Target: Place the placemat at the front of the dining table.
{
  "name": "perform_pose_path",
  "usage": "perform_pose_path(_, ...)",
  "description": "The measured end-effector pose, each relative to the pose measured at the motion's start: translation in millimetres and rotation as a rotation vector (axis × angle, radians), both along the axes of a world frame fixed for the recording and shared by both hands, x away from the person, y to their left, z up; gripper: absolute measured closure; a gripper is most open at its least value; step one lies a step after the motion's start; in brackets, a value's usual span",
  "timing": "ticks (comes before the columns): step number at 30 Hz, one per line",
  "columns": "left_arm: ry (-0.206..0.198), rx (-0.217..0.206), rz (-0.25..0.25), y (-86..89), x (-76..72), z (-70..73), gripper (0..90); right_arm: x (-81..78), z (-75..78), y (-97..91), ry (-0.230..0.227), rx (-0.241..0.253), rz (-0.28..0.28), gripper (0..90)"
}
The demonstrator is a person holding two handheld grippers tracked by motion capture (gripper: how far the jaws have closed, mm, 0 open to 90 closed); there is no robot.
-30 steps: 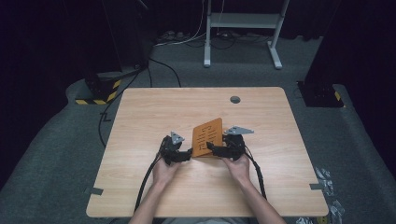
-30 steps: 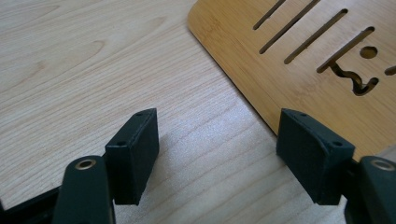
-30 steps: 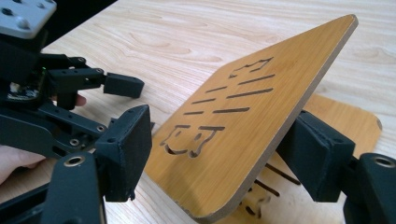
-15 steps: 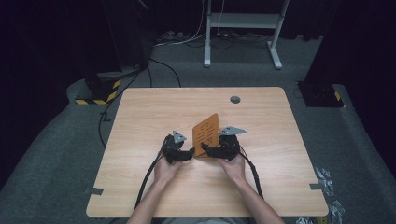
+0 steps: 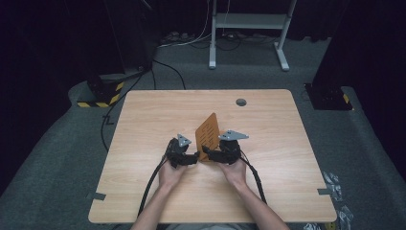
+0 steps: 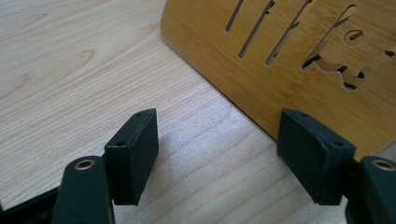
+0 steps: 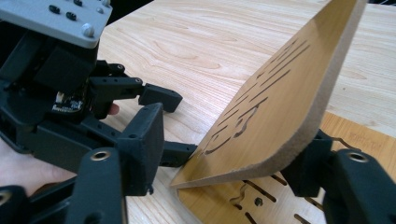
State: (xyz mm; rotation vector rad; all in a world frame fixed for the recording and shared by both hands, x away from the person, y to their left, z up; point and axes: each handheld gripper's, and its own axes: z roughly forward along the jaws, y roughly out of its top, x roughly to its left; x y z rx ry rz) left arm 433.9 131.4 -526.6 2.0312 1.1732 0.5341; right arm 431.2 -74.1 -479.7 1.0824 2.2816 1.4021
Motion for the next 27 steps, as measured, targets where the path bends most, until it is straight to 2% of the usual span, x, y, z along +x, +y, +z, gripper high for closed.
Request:
perform_pose_path(7, 0.000, 0.003, -0.001, 0.3, -1.3, 0.1, 29.7, 1.5, 0.8, 2.2, -0.007, -0.006, -0.006, 50.5)
perform_pose_path(15, 0.004, 0.000, 0.005, 2.0, -2.7, 0.0, 29.4, 2.8, 11.6, 4.6, -0.016, 0.006, -0.004, 61.2)
perform_pose_path(21, 0.007, -0.011, 0.019, 2.2, -3.5, -0.2, 29.5, 2.9, 14.0, 5.5, -0.009, -0.007, -0.002, 66.8)
perform_pose_path(26, 0.003, -0.001, 0.014, 3.6, -3.5, 0.2, 30.7, 3.0, 14.8, 6.2, -0.008, -0.008, 0.003, 68.5)
perform_pose_path(27, 0.002, -0.008, 0.017, 4.5, -3.5, 0.2, 30.7, 3.1, 14.9, 5.7, -0.008, -0.008, 0.004, 71.5)
